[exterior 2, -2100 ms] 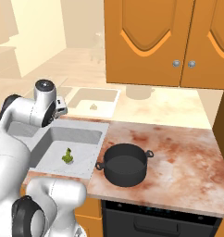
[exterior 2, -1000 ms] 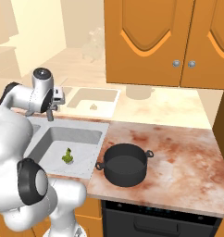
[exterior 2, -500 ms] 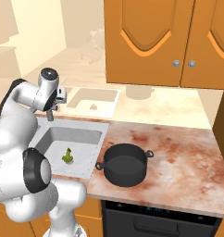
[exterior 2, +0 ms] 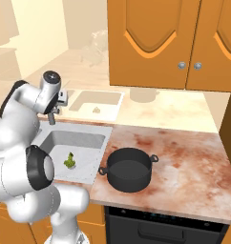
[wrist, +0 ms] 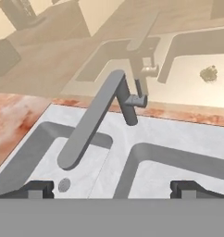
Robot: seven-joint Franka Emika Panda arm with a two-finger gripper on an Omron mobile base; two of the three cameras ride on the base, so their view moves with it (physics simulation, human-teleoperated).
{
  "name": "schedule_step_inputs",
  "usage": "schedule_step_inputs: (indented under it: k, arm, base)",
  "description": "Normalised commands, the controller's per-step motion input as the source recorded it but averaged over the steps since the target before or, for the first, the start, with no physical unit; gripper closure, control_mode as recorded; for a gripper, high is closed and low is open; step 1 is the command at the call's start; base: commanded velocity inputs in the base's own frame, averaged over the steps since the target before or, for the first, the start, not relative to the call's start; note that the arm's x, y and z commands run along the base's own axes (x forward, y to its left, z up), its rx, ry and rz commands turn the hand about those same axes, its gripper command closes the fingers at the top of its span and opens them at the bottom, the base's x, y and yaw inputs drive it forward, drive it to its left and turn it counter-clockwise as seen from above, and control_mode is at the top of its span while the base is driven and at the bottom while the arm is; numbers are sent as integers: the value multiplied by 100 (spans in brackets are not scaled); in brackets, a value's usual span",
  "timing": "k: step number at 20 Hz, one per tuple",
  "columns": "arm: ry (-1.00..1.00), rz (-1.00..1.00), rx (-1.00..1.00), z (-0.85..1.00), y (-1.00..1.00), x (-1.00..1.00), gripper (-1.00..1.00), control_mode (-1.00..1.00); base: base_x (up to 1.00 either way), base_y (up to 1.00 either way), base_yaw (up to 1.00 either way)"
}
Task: Dump the broccoli from the pot into the sink. Then turn on the water and wash the broccoli. Then turn off the water and put the broccoli back in the pot.
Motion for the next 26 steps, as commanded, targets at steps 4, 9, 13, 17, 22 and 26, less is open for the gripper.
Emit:
schedule_step_inputs:
  k: [4,9,13,17,22,26]
  arm:
    - [3,-2,3,-2,4,24,-100,-100]
    - [7,-2,0,-11,1,16,-100,-100]
    - [7,-1,0,-17,0,3,-100,-100]
    - [7,0,0,-15,0,7,-100,-100]
    - [3,0,0,-7,5,7,-100,-100]
    - [1,0,0,-3,5,5,-100,-100]
  base:
    - [0,0,0]
    - [0,0,0]
    - [0,0,0]
    - [0,0,0]
    - [0,0,0]
    - [0,0,0]
